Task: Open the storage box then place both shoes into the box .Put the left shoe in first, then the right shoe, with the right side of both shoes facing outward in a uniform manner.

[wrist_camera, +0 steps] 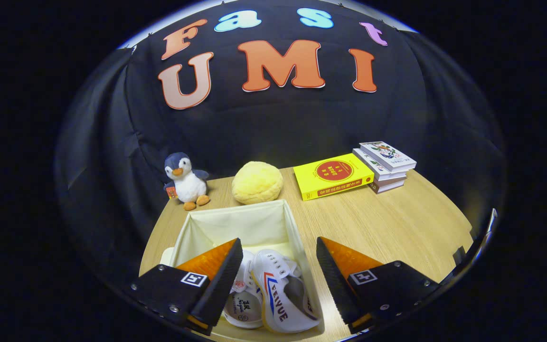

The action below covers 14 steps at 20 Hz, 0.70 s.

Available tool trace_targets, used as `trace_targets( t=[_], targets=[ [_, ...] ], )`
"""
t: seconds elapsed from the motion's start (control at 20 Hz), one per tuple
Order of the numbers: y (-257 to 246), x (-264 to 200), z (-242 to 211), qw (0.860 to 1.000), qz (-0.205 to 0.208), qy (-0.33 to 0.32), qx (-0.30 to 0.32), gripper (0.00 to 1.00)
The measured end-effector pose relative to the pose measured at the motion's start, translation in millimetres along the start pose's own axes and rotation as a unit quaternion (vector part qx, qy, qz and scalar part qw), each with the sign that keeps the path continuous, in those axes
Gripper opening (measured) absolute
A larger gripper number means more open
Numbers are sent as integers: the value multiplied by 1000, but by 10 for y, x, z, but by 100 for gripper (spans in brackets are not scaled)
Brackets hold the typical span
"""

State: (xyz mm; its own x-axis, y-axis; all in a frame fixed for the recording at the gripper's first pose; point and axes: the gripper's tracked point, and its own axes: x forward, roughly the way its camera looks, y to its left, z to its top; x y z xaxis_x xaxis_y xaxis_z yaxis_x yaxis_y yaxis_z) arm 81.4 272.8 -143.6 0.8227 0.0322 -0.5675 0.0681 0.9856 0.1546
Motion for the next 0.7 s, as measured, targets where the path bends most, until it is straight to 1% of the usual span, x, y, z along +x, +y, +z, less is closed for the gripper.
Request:
trace_targets(
  t=[0.05,0.1,0.3,0.55,0.7],
  targets=[
    [-61,-27,47,1000,0,-2,2,98],
    [-121,-51,121,1000,0,-9,4,98],
    [-431,-169,348,1000,0,-23,12,98],
    [-920,-324,752,999,3,-54,0,98],
    [-1208,-402,933,998,12,-68,-5,98]
  ],
)
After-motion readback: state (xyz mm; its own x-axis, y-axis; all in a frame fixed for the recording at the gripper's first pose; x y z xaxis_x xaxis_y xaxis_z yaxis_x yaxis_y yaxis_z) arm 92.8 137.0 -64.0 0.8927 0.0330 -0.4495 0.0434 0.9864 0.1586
